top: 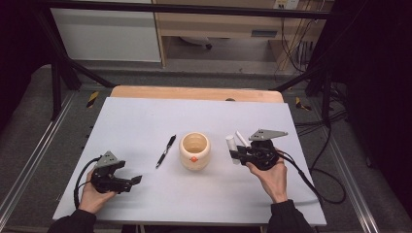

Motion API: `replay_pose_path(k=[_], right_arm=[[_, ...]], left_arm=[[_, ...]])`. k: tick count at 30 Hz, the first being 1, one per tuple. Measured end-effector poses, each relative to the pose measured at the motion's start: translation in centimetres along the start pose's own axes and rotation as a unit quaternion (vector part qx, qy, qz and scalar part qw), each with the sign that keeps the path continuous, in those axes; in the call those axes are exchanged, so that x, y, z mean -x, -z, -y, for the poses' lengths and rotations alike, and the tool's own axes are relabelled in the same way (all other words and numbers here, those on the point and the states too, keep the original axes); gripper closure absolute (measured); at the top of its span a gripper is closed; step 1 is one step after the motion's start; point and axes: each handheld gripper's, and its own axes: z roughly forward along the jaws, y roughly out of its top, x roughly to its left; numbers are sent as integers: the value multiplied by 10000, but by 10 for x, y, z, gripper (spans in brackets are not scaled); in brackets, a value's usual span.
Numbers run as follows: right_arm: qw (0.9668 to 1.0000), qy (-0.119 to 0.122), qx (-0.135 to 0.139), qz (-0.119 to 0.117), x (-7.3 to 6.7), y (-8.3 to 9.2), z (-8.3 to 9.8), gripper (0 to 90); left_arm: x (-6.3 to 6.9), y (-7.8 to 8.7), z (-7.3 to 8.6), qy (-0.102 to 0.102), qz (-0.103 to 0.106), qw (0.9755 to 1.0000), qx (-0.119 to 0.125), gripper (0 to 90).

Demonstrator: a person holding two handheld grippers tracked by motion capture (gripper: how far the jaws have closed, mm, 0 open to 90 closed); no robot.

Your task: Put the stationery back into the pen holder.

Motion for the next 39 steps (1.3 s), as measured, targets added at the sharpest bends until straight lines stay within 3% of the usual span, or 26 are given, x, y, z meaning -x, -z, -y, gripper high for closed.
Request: replay_pose_path(k=[5,14,24,39], right_arm=[[9996,-64,282,-6,-4,-2,-8,707],[9984,-75,556,-95,-10,-6,-20,707],[9951,-165,964,-152,-18,-13,-37,708],[9915,-327,1221,-311,-25,-48,-50,708]], left_arm=[[0,0,0,-3,0,10000,0,76],[0,0,0,-2,-2,10000,3,76],[0,0,0,2,-2,10000,3,76],[0,1,0,-15,5,10000,10,76]])
